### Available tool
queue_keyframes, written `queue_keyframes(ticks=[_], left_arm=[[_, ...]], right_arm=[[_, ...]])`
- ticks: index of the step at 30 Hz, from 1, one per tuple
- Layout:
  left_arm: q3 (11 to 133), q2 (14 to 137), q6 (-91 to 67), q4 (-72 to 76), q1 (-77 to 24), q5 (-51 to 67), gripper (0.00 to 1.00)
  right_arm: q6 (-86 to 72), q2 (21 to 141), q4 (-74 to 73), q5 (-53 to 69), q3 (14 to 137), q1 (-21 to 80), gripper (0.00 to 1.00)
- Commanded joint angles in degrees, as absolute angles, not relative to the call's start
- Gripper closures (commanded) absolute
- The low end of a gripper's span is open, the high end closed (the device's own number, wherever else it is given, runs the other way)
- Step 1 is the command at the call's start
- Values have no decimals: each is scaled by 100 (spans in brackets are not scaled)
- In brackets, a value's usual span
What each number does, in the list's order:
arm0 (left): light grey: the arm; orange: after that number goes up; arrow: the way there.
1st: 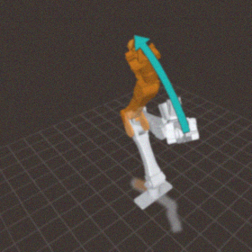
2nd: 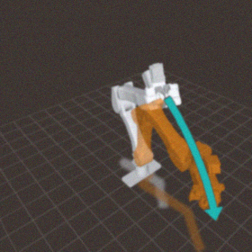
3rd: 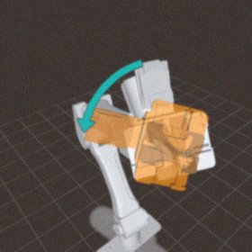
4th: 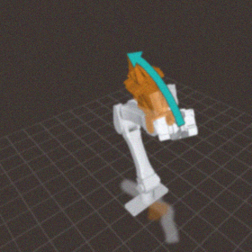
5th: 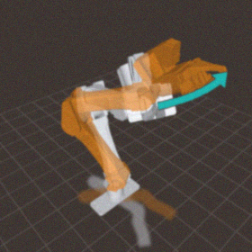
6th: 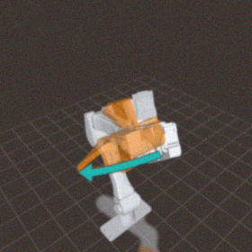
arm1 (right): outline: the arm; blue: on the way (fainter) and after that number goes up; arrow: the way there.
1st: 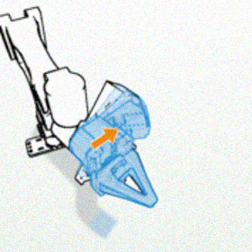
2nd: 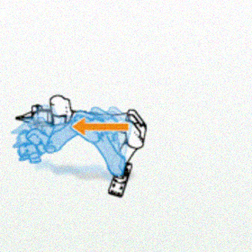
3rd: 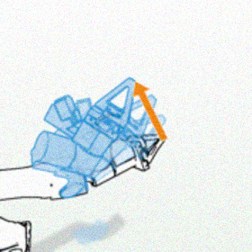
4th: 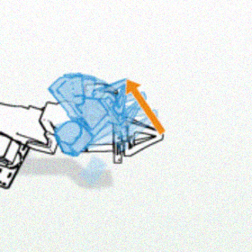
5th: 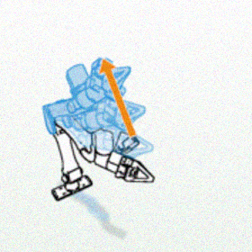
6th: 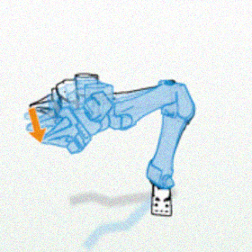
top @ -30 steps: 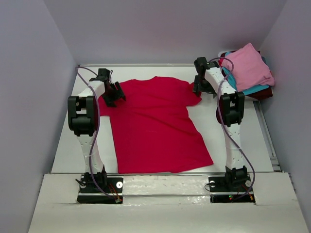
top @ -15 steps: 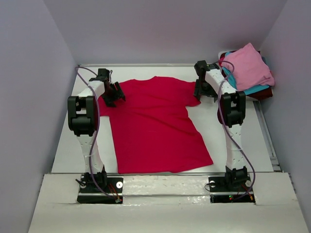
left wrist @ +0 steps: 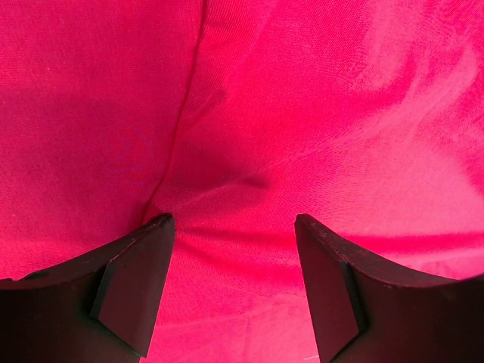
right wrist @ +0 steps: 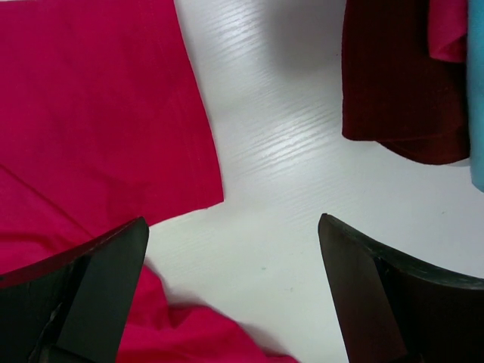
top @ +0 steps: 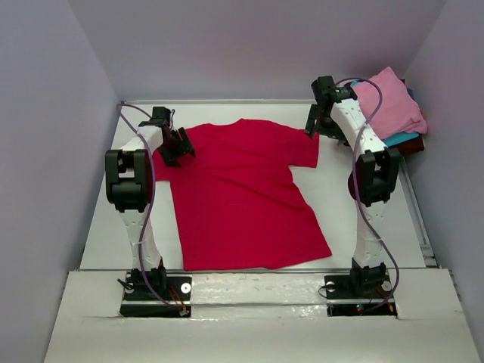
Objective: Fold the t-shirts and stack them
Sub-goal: Flatten the tshirt out
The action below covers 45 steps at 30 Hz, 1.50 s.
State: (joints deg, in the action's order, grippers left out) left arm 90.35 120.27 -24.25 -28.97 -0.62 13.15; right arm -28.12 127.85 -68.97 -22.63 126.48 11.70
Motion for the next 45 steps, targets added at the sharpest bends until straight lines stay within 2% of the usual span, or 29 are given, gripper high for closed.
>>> queue_keyframes(ticks=[1,6,9,10,11,13,16,30,35,45], left_arm=[[9096,11865,-2312,-3094,0,1186,22],[9439,11734,-2030,-2918,-202,1371,22],[9790,11637,-1758,-2795,-465,1441,22],[9922,11689,-1627,-2830,-640,1511,22],[10227,11776,-1478,-2882,-737,1477,22],[10580,11926,-1329,-3005,-948,1407,22],[11441,12339,-1187,-3199,-1256,1476,22],[12963,13948,-932,-3296,-1687,2724,22],[13403,14405,-888,-3349,-1880,3067,22],[13377,14528,-826,-3340,-1995,3024,22]], right_arm=[[-2787,12568,-6777,-1899,12463,1195,0],[-2725,12648,-6583,-1240,12384,1327,1],[-2698,12560,-6530,-1056,12279,1573,8],[-2707,12533,-6548,-1037,12209,1712,11],[-2733,12437,-6557,-994,12077,1775,19],[-2751,12297,-6539,-880,11893,1889,29],[-2839,11928,-6487,-581,11550,2039,39],[-3612,10065,-6689,315,8878,2662,39],[-3709,9941,-6627,782,8175,2865,40],[-3981,9589,-6399,1432,7279,3111,40]])
